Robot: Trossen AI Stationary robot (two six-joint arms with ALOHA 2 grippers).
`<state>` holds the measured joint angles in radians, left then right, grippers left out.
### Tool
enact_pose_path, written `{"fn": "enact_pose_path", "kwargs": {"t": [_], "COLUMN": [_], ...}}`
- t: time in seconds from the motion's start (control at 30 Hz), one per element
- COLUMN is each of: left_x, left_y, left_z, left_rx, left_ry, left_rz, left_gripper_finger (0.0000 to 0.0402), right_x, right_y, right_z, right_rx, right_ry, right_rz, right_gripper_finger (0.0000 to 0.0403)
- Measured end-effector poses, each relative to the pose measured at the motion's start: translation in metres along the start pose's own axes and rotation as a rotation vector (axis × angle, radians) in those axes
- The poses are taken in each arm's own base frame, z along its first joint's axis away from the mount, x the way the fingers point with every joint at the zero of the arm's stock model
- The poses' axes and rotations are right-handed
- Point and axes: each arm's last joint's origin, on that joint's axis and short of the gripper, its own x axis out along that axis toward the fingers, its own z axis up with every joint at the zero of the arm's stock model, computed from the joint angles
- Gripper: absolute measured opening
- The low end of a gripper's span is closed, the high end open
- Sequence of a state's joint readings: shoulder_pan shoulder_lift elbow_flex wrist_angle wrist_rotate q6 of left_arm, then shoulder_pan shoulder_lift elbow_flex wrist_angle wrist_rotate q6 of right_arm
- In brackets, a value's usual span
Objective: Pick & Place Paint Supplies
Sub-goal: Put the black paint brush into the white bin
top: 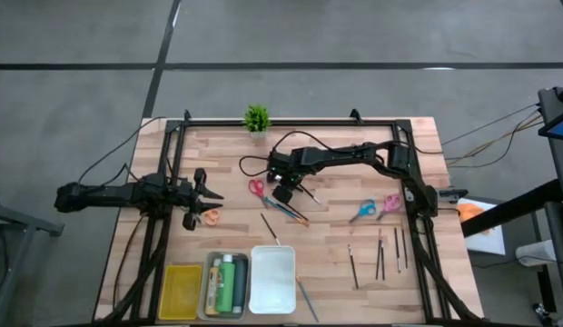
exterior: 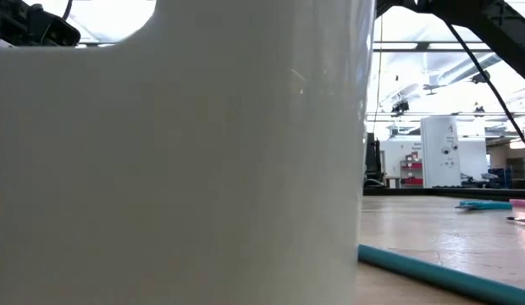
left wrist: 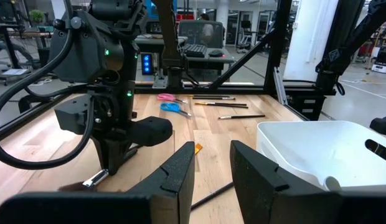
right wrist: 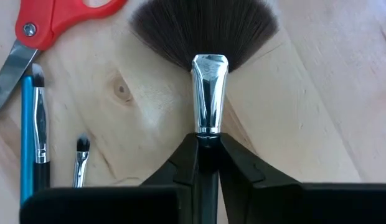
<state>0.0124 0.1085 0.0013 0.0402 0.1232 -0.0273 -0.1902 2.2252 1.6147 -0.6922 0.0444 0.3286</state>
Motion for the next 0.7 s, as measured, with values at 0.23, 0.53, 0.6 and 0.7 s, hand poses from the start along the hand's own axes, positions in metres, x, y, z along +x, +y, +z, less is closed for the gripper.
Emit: {"fn": "enact_pose_path", "kwargs": {"t": [0.23, 0.53, 0.6, 0.7], "left_x": [0.0, 0.0, 0.0, 0.0], "left_y": [0.0, 0.0, 0.0, 0.0], "left_z": [0.0, 0.0, 0.0, 0.0], "left_rx": [0.0, 0.0, 0.0, 0.0], "left_ry": [0.0, 0.0, 0.0, 0.0], "left_rz": [0.0, 0.0, 0.0, 0.0], "left_gripper_finger": [0.0104, 0.0104, 0.0104, 0.0104], "right_x": [-0.003, -0.013, -0.017, -0.028], "right_y": [0.0, 0.0, 0.0, 0.001], "right_z": [0.001, 0.001, 0.001, 0.002], "right_rx": [0.001, -0.006, -0.011, -0.032], "right_ry": [-0.011, -0.022, -0.021, -0.047], "right_rz": [0.003, 0.013, 0.022, 0.03], "right_gripper_finger": [0.0047, 0.0051, 0.0052, 0.0052]}}
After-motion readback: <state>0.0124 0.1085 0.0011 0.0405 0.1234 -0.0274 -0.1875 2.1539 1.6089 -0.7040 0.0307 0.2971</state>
